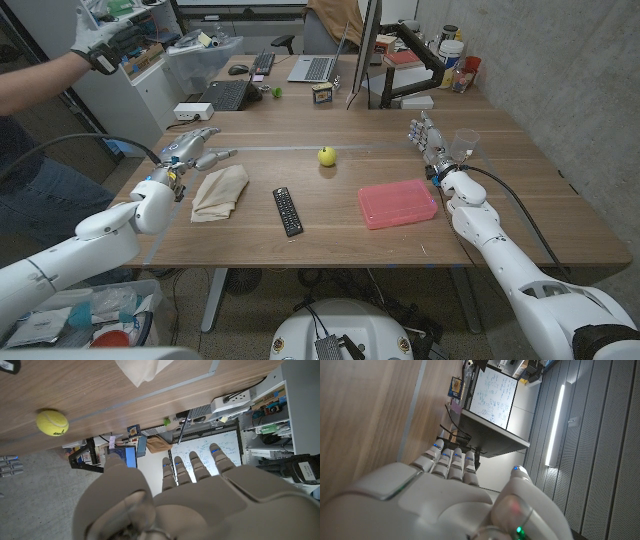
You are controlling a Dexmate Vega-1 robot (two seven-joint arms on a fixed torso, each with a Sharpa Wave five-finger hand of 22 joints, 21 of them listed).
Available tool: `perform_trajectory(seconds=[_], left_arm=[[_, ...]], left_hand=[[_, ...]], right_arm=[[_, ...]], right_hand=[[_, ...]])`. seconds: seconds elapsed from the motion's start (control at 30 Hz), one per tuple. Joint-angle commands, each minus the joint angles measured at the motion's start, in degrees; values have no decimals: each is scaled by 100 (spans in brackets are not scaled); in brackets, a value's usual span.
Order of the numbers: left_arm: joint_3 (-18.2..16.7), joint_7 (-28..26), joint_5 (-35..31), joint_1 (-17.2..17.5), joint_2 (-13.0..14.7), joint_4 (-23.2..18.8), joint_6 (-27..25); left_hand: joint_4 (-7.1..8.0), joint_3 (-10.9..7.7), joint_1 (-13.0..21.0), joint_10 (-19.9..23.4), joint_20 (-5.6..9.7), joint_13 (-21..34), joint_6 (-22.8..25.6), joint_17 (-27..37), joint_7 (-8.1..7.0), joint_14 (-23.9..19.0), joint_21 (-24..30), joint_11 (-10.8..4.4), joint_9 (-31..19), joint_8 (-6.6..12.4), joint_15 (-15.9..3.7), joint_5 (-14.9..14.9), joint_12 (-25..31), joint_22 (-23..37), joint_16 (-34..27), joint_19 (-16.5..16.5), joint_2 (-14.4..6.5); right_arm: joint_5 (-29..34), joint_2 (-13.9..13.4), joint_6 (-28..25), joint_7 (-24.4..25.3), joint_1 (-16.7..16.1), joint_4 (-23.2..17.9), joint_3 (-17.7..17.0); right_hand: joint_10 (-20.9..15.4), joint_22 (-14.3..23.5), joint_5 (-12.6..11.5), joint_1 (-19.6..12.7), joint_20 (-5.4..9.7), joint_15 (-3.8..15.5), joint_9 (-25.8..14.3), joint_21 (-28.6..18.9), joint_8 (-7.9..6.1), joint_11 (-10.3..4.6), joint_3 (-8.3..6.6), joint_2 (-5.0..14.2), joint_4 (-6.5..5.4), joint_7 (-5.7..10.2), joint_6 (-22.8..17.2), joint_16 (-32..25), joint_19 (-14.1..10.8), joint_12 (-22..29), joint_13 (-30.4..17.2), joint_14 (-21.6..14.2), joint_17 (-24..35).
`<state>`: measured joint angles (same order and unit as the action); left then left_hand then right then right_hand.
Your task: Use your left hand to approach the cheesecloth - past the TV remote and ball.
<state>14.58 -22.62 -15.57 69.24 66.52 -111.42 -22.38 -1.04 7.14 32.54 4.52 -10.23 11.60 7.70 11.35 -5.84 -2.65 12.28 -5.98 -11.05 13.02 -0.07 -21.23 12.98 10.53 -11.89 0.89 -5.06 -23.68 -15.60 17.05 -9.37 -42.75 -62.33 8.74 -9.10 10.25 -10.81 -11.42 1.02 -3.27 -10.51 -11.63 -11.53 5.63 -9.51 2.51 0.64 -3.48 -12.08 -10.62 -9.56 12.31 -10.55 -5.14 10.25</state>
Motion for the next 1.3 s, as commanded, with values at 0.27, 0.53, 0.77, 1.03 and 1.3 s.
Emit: perform_trajectory(seconds=[0.27, 0.53, 0.77, 1.03, 1.3], left_arm=[[612, 202, 6, -420, 175, -109, -488], [681, 138, 119, -391, 205, -102, -555], [733, 113, 218, -379, 223, -70, -615], [817, 93, 270, -383, 250, -22, -693], [906, 82, 368, -473, 170, 136, -634]], left_hand=[[8, 55, 53, 63, 37, 25, 86, 9, 2, -53, -7, 4, -27, 45, -8, 12, 50, 21, -22, -30, 5], [13, 65, 51, 56, 40, 25, 88, 10, 0, -57, -11, 9, -26, 37, -5, 11, 43, 21, -20, -36, 2], [17, 73, 49, 55, 39, 25, 93, 11, 1, -63, -13, 13, -26, 32, -8, 11, 39, 22, -19, -37, -1], [22, 82, 47, 61, 34, 25, 96, 12, 0, -62, -14, 9, -26, 25, -5, 10, 37, 22, -15, -37, -4], [27, 92, 46, 66, 33, 26, 105, 12, 2, -69, -15, 13, -26, 21, -4, 9, 34, 22, -15, -37, -7]], right_arm=[[-19, 2, 30, -30, -72, -51, -62], [-25, -44, -7, 8, -143, -168, -75], [-48, -22, 0, 0, -126, -140, -70], [-11, -54, -23, 32, -130, -156, -60], [1, -54, 2, 17, -118, -135, -42]], right_hand=[[-66, 33, -35, -14, -15, 9, -33, 3, 30, 8, 13, 64, 3, -10, -43, -8, -42, -7, -5, -57, 24], [-75, 33, -35, -14, -17, 11, -33, 3, 32, 10, 17, 64, 6, -13, -41, -9, -45, -5, -6, -62, 24], [-73, 33, -35, -13, -18, 10, -33, 5, 33, 20, 20, 63, 7, -9, -40, -8, -40, -8, -6, -61, 24], [-76, 33, -35, -12, -19, 15, -33, 5, 32, 10, 24, 63, 9, -8, -42, -8, -41, -8, -6, -62, 24], [-79, 33, -35, -11, -22, 14, -33, 6, 32, 6, 27, 64, 11, -4, -43, -7, -40, -8, -6, -61, 24]])
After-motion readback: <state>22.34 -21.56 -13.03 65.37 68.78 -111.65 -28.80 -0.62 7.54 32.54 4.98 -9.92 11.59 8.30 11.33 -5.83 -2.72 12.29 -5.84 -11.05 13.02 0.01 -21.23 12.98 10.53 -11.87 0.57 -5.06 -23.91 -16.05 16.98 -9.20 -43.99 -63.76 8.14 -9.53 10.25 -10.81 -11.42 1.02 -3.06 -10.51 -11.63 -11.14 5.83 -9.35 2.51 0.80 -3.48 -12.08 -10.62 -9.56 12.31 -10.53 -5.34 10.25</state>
